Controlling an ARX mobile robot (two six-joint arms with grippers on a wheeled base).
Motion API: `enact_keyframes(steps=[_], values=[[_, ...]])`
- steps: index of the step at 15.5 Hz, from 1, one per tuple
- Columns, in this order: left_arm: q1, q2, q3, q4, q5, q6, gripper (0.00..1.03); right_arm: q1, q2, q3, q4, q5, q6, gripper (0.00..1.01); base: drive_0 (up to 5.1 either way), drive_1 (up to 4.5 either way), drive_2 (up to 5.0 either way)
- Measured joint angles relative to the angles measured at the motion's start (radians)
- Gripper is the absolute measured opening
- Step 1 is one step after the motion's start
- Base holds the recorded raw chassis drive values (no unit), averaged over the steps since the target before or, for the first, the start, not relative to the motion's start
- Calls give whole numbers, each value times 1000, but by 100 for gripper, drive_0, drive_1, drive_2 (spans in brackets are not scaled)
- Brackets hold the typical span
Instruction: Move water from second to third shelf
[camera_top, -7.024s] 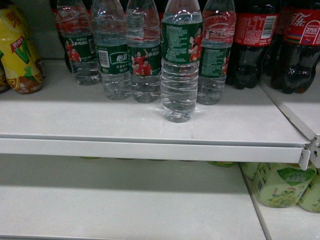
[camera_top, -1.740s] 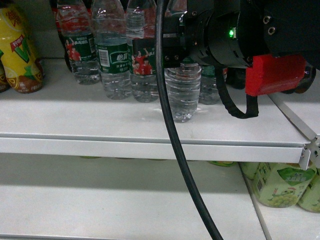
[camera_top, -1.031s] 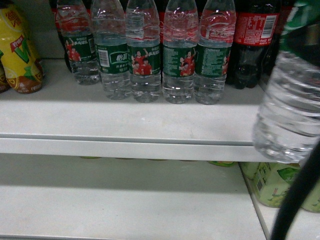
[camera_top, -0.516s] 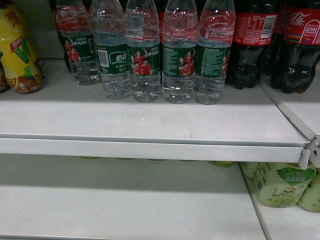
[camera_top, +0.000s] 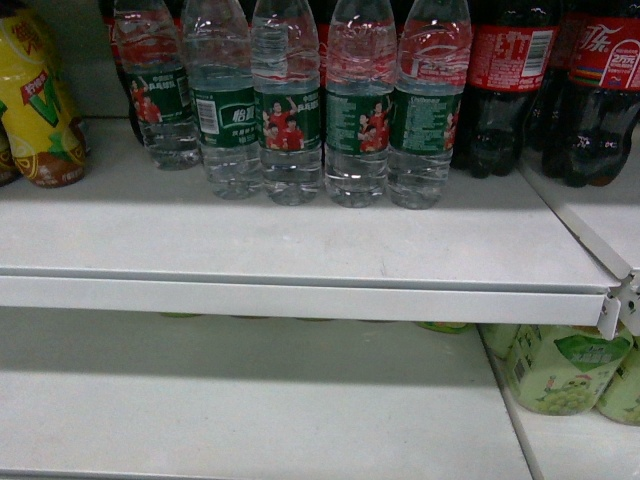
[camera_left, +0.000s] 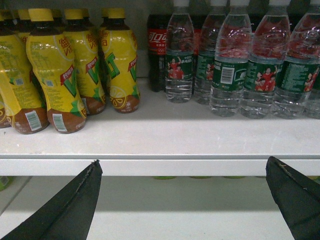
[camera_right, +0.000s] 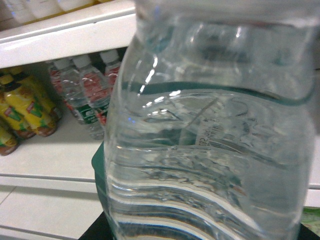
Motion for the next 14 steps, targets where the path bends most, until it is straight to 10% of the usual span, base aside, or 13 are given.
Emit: enact_keyframes(steps=[14], values=[[0,0,0,0,0,0,98,21,-2,10,-40,-19,38,41,0,0,0]])
